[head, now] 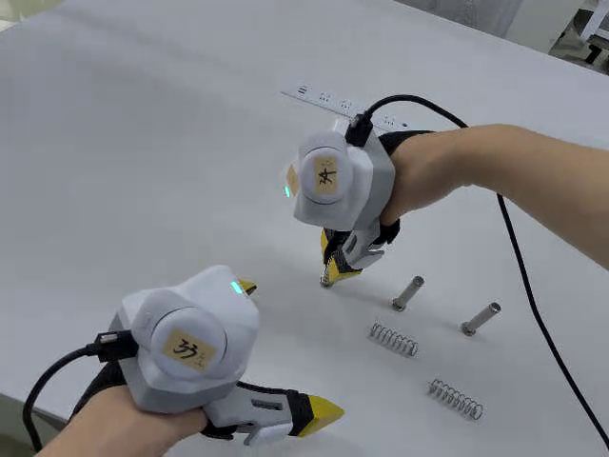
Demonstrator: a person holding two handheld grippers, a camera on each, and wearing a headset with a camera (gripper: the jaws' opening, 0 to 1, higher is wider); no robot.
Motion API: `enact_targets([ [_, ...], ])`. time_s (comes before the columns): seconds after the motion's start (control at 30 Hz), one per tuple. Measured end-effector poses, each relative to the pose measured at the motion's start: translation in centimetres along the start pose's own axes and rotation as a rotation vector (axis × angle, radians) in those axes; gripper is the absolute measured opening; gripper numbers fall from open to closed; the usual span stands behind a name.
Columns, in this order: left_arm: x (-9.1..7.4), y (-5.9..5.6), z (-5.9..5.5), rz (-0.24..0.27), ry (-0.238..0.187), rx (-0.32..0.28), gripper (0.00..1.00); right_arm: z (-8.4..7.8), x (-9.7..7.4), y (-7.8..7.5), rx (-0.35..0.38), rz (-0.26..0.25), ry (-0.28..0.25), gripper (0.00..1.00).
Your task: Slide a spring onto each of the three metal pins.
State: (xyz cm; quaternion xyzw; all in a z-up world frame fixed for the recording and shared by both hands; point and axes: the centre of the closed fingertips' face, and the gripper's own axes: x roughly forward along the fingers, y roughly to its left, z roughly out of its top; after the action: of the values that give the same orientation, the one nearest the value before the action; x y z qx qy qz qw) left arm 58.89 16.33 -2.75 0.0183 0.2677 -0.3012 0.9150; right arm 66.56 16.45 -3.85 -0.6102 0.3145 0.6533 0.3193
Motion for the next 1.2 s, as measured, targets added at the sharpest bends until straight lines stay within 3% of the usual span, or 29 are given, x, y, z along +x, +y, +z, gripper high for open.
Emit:
enact_targets([
  [0.4,0.2,-0.1,-0.2,-0.002,0.003,-0.006,0.94,-0.1,0.5,0.0,0.002,-0.002,-0.001,0.08],
  [0.53,0.2,-0.2,-0.1,-0.003,0.003,-0.007,0.94,0.0,0.6,-0.1,0.010,-0.005,-0.013,0.15],
  [0.7,0.1,-0.1,-0.1,-0.003,0.003,-0.003,0.94,0.1,0.4,-0.3,0.033,-0.024,-0.041,0.30],
  [0.83,0.0,-0.1,0.1,-0.004,0.005,0.001,0.94,0.0,0.2,-1.0,0.019,-0.089,-0.067,0.61],
  [0.97,-0.4,0.3,0.2,0.003,0.007,0.008,0.94,-0.2,-0.1,-0.9,0.037,-0.110,-0.096,0.81],
  [1.07,-0.6,0.8,0.4,0.009,0.008,0.015,0.94,-0.4,-0.2,-0.5,0.068,-0.104,-0.116,0.92],
  [1.2,-0.8,1.4,0.9,0.022,0.003,0.016,0.94,-0.4,-0.1,0.3,0.080,-0.104,-0.155,0.98],
])
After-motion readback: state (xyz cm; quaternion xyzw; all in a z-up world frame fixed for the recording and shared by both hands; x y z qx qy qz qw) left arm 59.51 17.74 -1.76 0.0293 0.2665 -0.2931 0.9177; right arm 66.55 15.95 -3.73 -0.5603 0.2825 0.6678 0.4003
